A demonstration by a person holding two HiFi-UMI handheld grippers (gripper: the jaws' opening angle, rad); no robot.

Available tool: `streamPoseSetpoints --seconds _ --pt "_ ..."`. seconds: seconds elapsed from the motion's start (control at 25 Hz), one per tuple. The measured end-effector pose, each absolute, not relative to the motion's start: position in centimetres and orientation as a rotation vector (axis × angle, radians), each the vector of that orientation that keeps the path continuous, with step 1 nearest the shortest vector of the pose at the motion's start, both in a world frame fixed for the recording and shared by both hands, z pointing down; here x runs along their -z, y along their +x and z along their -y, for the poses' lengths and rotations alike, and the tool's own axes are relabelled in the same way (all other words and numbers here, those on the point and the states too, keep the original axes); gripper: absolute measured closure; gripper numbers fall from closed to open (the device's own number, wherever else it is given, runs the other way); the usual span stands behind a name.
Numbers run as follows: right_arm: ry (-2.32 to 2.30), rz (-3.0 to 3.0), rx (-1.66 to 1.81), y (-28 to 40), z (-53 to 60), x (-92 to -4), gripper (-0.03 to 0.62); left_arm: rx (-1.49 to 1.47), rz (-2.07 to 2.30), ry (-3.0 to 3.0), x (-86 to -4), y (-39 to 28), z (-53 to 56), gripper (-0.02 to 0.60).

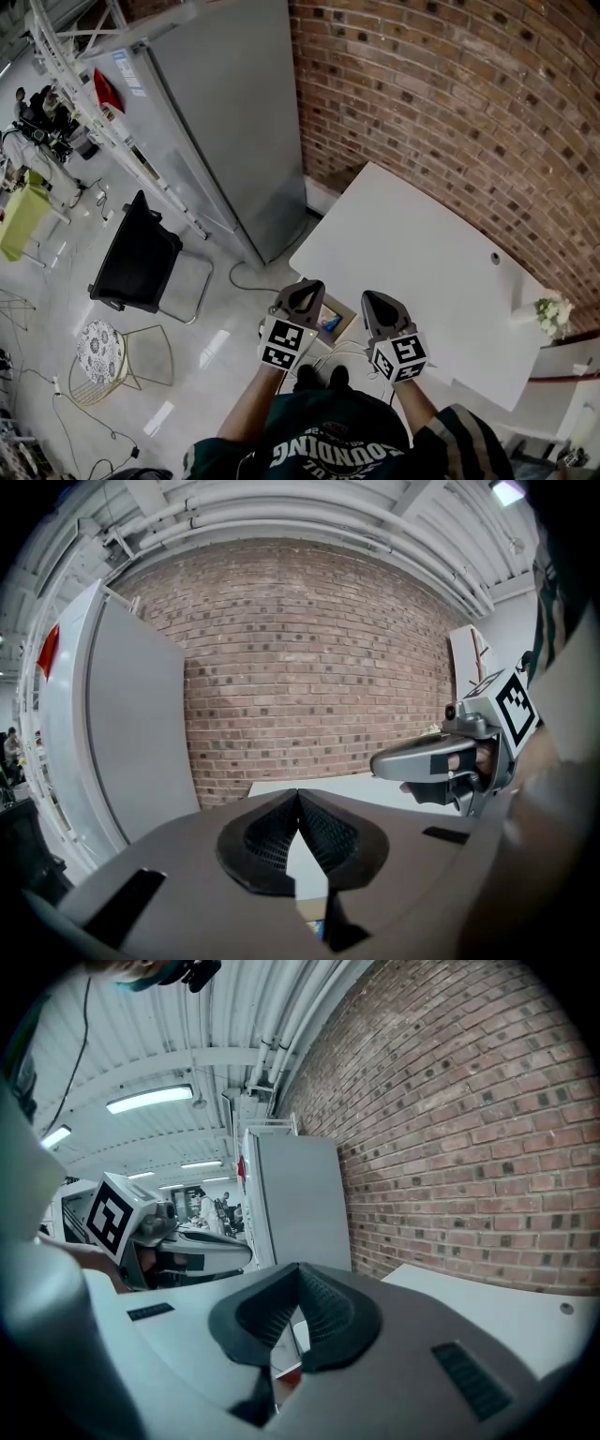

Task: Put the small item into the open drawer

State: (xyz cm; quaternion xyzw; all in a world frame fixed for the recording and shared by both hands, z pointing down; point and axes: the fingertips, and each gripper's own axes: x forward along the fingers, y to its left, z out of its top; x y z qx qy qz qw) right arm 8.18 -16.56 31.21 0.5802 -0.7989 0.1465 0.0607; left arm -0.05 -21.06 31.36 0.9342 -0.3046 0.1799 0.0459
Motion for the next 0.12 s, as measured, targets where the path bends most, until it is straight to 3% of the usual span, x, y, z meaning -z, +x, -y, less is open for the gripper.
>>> streamPoseSetpoints --seconds 0.12 --pt "1.76 2.431 -0.453 7.44 16.69 -31.02 0.571 -0.568 0.934 2.855 -31.12 -0.75 21.22 0.568"
